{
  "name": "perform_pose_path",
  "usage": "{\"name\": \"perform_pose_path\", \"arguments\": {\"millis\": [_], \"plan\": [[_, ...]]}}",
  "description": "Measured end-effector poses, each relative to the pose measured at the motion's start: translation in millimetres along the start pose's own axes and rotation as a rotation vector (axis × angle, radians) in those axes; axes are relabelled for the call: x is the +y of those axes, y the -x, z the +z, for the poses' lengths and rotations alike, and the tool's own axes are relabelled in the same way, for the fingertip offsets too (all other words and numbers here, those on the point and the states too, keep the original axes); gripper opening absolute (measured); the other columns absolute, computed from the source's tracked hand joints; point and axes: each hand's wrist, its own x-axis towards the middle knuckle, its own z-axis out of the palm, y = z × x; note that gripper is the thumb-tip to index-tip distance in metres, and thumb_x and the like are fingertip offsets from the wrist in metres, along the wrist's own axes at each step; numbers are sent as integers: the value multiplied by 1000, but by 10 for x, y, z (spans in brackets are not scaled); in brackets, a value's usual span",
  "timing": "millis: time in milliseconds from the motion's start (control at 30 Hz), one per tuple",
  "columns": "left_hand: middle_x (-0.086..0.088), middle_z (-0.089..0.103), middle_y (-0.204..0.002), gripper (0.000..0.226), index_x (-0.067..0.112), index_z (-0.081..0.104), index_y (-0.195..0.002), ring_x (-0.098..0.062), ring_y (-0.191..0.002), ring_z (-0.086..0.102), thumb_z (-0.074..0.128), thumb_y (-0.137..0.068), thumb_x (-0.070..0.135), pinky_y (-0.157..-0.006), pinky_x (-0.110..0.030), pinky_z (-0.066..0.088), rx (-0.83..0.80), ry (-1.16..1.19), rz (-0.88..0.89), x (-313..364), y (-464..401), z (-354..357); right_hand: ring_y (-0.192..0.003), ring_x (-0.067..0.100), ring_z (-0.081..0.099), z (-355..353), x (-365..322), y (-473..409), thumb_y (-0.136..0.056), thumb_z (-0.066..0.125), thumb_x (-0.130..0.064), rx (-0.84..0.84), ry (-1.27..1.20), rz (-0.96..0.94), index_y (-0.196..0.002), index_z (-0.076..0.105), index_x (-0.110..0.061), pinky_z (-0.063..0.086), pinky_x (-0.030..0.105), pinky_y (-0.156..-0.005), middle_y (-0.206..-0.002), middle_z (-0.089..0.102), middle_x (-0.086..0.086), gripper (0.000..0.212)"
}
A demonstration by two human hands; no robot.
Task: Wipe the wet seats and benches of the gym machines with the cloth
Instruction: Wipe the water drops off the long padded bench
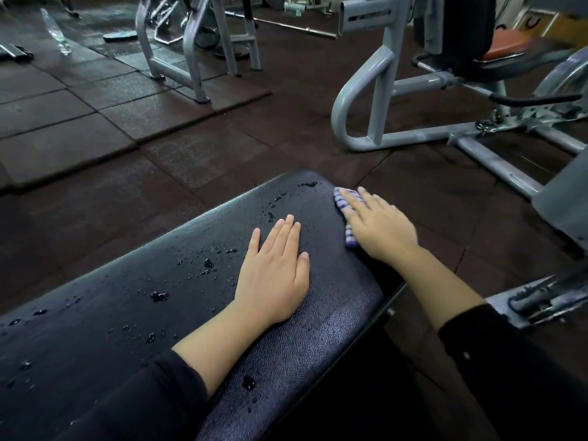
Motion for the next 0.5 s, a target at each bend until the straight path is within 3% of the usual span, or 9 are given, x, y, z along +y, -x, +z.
{"name": "perform_pose_path", "arguments": {"millis": [100,167,267,367,500], "plan": [[6,5,-162,83,18,12,-154,-7,-148,1,-9,-81,49,-118,-34,-7,3,21,-3,-17,-6,-17,-141,29,25,21,93,283,-83,-2,-52,52,-73,21,-149,21,-33,25,49,-112,-158,18,1,73],[6,8,-162,68,18,16,-154,-8,-148,5,8,-94,49,-118,-32,-3,-21,57,11,-42,-29,-55,-142,29,25,-3,-48,488,-79,-3,-53,101,-61,15,-148,25,-35,19,48,-113,-157,21,3,76],[4,19,-160,55,17,26,-151,-12,-144,20,34,-100,38,-117,-29,9,12,117,30,-206,-93,-180,-147,20,9,-70,-386,592,-78,-8,-57,55,-77,-87,-146,11,-48,6,42,-117,-159,9,-6,71],[2,26,-158,55,17,29,-150,-14,-144,23,32,-99,39,-119,-39,9,68,47,-39,-493,-189,-297,-147,16,6,-113,-766,445,-76,-5,-57,34,-128,-262,-145,11,-52,0,40,-118,-159,8,-8,71],[2,13,-161,60,22,19,-153,-14,-148,9,29,-100,48,-119,-46,2,-19,-48,-217,-934,-261,-361,-147,16,-2,-122,-994,101,-81,3,-55,-21,-143,-351,-143,5,-55,0,43,-119,-160,2,-8,63]]}}
